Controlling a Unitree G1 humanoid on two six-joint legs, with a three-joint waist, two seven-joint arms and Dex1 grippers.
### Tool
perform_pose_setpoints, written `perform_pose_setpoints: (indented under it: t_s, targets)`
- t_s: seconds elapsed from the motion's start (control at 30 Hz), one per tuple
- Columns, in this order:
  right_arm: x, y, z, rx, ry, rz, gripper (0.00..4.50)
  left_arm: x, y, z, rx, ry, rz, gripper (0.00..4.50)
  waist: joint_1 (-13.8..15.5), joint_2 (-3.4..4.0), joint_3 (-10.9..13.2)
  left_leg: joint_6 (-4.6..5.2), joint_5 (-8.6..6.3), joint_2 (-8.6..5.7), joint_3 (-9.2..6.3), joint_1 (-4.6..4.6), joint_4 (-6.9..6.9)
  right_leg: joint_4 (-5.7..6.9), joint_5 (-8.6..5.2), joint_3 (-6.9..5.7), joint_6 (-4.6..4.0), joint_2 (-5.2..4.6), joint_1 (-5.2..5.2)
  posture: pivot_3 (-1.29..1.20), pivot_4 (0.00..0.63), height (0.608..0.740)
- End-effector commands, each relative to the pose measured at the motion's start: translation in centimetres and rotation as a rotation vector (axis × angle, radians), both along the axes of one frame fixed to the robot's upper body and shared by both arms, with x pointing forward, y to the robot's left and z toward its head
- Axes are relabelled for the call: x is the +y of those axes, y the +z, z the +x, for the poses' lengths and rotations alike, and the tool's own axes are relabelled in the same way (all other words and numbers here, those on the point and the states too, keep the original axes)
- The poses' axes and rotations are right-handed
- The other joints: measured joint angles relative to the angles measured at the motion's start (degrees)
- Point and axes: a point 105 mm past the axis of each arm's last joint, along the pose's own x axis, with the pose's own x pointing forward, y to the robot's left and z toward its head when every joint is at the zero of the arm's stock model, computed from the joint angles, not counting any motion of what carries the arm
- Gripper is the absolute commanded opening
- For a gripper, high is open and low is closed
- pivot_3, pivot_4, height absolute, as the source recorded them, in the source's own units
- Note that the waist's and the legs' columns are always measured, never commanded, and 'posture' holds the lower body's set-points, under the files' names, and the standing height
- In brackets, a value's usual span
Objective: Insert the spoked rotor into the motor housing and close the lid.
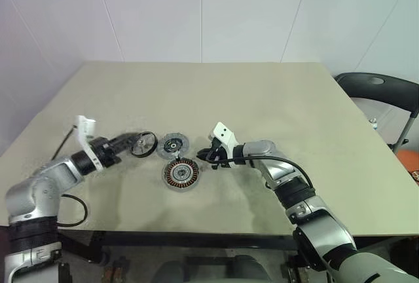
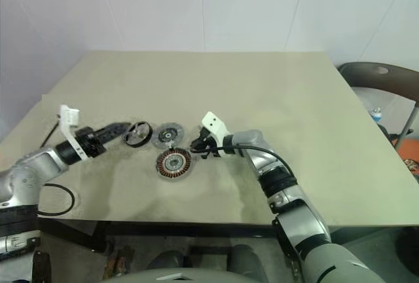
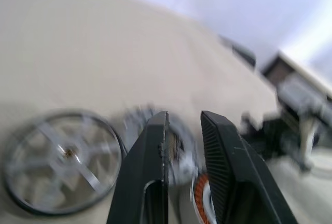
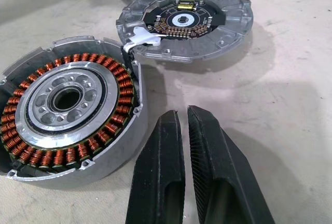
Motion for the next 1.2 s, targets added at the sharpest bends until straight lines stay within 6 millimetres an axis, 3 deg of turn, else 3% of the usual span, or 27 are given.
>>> perform_pose_setpoints:
  t_s: [0.03, 0.1, 0.17, 0.23, 0.33, 0.53, 0.8, 1.2]
  targets:
    - [0.1, 0.7, 0.1, -0.035, 0.01, 0.009, 0.33, 1.5, -1.2, -1.1, 0.056, 0.081, -0.03, 1.03, -0.1, 0.02, 0.0, 0.0, 0.0, 0.0, 0.01, 0.0, -0.01, -0.01, 0.0, 0.01, 0.0, 0.0, 0.0, 0.0, 0.0, 0.74]
    - [0.1, 0.7, 0.2, -0.035, 0.007, 0.01, 0.33, 2.5, -3.1, -1.3, 0.112, 0.156, -0.005, 1.03, 0.0, 0.01, 0.0, 0.01, 0.0, -0.01, 0.01, 0.0, -0.04, -0.02, 0.0, 0.02, 0.0, 0.0, -0.02, 0.0, 0.0, 0.74]
    - [0.0, 0.8, 0.4, -0.032, -0.002, 0.016, 0.33, 4.3, -6.8, -1.4, 0.193, 0.27, 0.157, 1.03, 0.1, 0.01, 0.0, 0.0, 0.0, 0.0, 0.0, 0.0, -0.03, -0.01, 0.0, 0.02, 0.0, 0.01, -0.02, 0.0, 0.0, 0.74]
    - [0.0, 0.8, 0.4, -0.035, -0.003, 0.012, 0.33, 4.8, -8.8, -1.7, 0.221, 0.285, 0.274, 1.03, 0.3, 0.0, 0.0, -0.04, 0.03, -0.01, 0.0, 0.06, -0.01, 0.01, 0.0, 0.01, -0.01, 0.02, 0.02, 0.0, 0.0, 0.74]
    - [0.1, 0.8, 0.4, -0.039, 0.006, 0.003, 0.33, 4.9, -8.2, -1.1, 0.169, 0.301, 0.244, 1.64, 0.5, -0.08, 0.0, -0.07, 0.04, -0.01, -0.02, 0.03, 0.03, 0.01, 0.0, -0.01, -0.02, 0.01, 0.03, 0.0, 0.0, 0.74]
    - [0.2, 0.8, 0.4, -0.036, 0.006, 0.007, 0.33, 4.5, -8.3, -0.1, 0.164, 0.289, 0.249, 3.6, 0.2, -0.05, 0.0, -0.07, 0.03, -0.01, -0.03, 0.02, -0.02, 0.0, 0.0, -0.01, -0.03, 0.0, 0.01, 0.0, 0.0, 0.74]
    - [0.0, 0.6, 0.3, -0.031, -0.002, 0.008, 0.33, 1.2, -7.2, 0.7, 0.138, 0.156, 0.148, 3.6, 0.1, -0.06, 0.0, -0.07, 0.03, -0.01, -0.03, 0.0, -0.03, 0.0, 0.01, -0.01, -0.02, 0.0, -0.01, 0.0, 0.0, 0.74]
    - [0.0, 0.4, 0.3, -0.027, -0.013, 0.013, 0.33, 0.2, -6.5, 3.8, 0.162, 0.225, -0.054, 3.6, 0.1, -0.08, 0.0, -0.06, 0.04, -0.02, -0.04, 0.01, 0.03, 0.04, 0.01, -0.02, -0.01, 0.01, 0.02, 0.0, 0.0, 0.74]
